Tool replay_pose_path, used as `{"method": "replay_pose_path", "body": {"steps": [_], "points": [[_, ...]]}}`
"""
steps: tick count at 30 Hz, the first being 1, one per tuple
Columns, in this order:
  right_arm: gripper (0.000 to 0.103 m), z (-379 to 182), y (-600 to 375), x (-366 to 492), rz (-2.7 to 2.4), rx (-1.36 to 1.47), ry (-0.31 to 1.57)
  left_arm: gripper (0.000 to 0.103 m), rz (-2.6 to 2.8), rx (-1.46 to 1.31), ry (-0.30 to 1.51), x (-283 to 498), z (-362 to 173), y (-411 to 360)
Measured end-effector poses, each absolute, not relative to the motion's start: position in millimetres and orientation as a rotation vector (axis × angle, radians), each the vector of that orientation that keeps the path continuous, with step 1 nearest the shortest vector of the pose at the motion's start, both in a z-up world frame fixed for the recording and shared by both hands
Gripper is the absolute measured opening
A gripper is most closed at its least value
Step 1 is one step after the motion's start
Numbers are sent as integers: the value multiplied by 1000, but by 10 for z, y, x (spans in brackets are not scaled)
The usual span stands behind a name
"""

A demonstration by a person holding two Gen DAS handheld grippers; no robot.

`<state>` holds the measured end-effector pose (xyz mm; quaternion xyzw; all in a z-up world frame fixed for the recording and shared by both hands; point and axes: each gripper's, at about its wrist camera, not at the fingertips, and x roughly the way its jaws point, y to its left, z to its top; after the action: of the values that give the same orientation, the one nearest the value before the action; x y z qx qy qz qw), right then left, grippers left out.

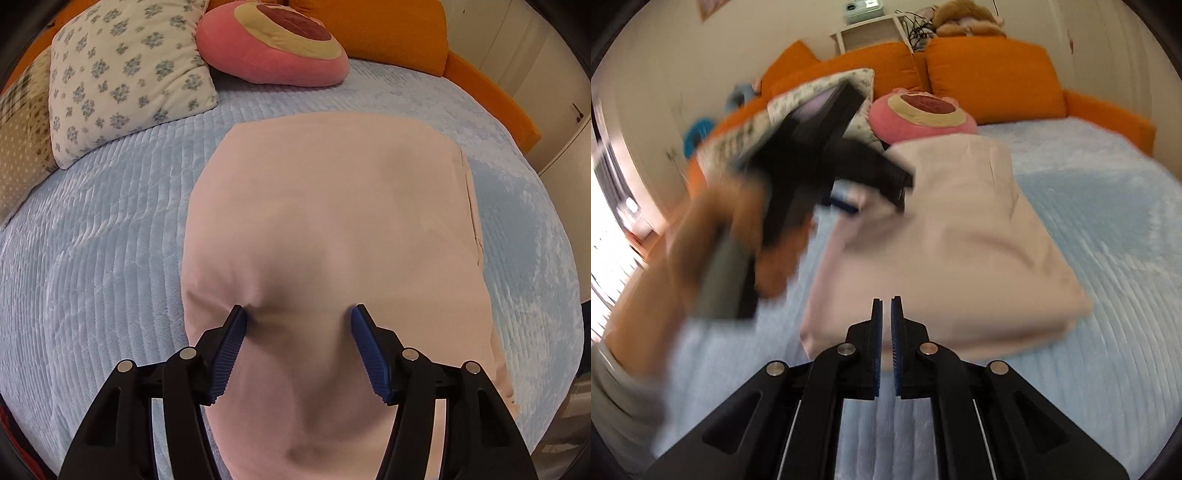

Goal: Fold large clothes

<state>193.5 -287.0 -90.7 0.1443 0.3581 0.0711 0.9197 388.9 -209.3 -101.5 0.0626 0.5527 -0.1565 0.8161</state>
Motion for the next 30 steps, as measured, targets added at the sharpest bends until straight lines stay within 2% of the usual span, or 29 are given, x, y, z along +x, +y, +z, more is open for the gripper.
{"method": "replay_pose_path", "body": {"steps": [4,6,7,10,14,18,21,23,26,30], "points": [[6,-991,-3257,2463,165,300,840,62,-322,112,1170,3892,-1049,-2080],[6,-1215,-3372,2681,95,248,917,62,-319,113,1160,3895,-1065,-2080],[1,-1303,-3414,2727,85,241,939,63,-319,116,1156,3894,-1072,-2082],[0,-1648,-3523,2811,86,254,1001,64,-332,147,1133,3862,-1133,-2141],[0,-1929,-3533,2862,81,267,1006,67,-324,215,1072,3767,-1240,-2245],[0,-1921,-3459,2844,60,213,986,67,-358,219,1020,3661,-1153,-2195],[0,-1931,-3451,2835,68,210,983,69,-408,131,1038,3587,-965,-1962],[0,-1931,-3438,2824,63,195,978,83,-429,29,1032,3540,-819,-1668],[0,-1924,-3436,2819,55,191,969,84,-450,-108,1083,3553,-841,-1278],[0,-1917,-3397,2855,49,183,967,84,-478,-329,1190,3695,-1207,-924]]}}
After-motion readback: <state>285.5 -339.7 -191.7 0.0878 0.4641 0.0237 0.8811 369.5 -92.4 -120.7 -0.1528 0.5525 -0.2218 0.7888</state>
